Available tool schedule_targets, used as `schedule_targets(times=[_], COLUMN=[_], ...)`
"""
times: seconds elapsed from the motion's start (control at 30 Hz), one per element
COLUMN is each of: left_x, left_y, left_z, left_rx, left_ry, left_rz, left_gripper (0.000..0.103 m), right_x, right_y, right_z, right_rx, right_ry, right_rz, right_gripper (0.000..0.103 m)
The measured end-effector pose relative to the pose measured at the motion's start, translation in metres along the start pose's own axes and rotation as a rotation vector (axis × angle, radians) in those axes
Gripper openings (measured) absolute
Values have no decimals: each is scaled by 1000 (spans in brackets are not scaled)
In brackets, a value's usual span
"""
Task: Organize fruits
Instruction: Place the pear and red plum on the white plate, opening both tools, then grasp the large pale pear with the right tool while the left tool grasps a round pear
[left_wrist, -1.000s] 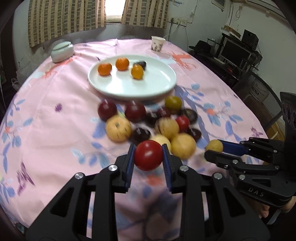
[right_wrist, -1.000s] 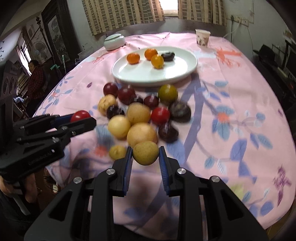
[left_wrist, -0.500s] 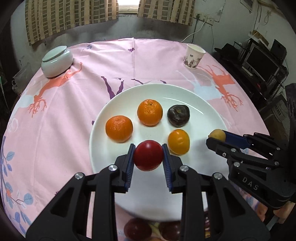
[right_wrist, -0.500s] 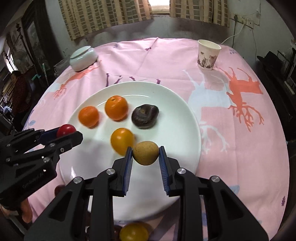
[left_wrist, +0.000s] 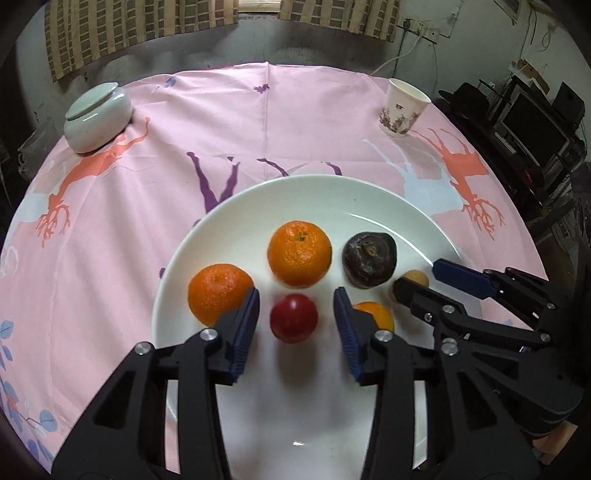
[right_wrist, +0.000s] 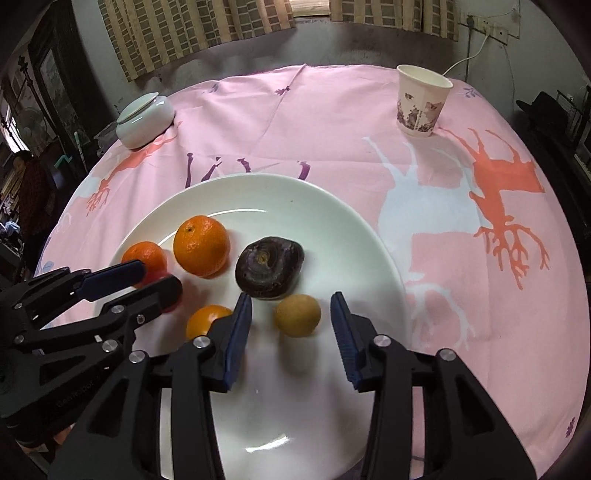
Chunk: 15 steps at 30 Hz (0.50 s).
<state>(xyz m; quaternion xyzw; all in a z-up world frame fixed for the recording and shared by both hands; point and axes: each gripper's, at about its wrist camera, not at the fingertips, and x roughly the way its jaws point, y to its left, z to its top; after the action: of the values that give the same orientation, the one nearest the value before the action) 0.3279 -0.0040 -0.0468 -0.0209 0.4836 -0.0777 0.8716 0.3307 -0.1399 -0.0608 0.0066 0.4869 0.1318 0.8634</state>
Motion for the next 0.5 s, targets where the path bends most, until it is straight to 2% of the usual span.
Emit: schedule_targets(times=[0.07,0.13,0.23,0.33,0.4,0.5], left_x=[-14,-39,-85,-123,-135,-136], left_y=[5,13,25,29,31,34], left_z=[2,-1,-21,-63,-101,-155], left_rx=[-22,-45,-57,-30,-20,-44], left_ry=[-17,-51,-109,-173,-200,-182], left_rz=[-25,-34,-29,-6,8,-5], left_gripper=[61,62,72,91,93,93], right_x=[-10,-30,-76,-120,-133,-131], right_y=[-1,-1,6,10,9,8], right_z=[-1,-5,-23,-65,-104,-165], right_rx=[-1,-16,-77,-125,-119,-49], right_ry=[-4,-19,-67,-104,-99,-45], right_rz=[5,5,-26,-30,-16,57], right_gripper=[52,53,60,61,64,64])
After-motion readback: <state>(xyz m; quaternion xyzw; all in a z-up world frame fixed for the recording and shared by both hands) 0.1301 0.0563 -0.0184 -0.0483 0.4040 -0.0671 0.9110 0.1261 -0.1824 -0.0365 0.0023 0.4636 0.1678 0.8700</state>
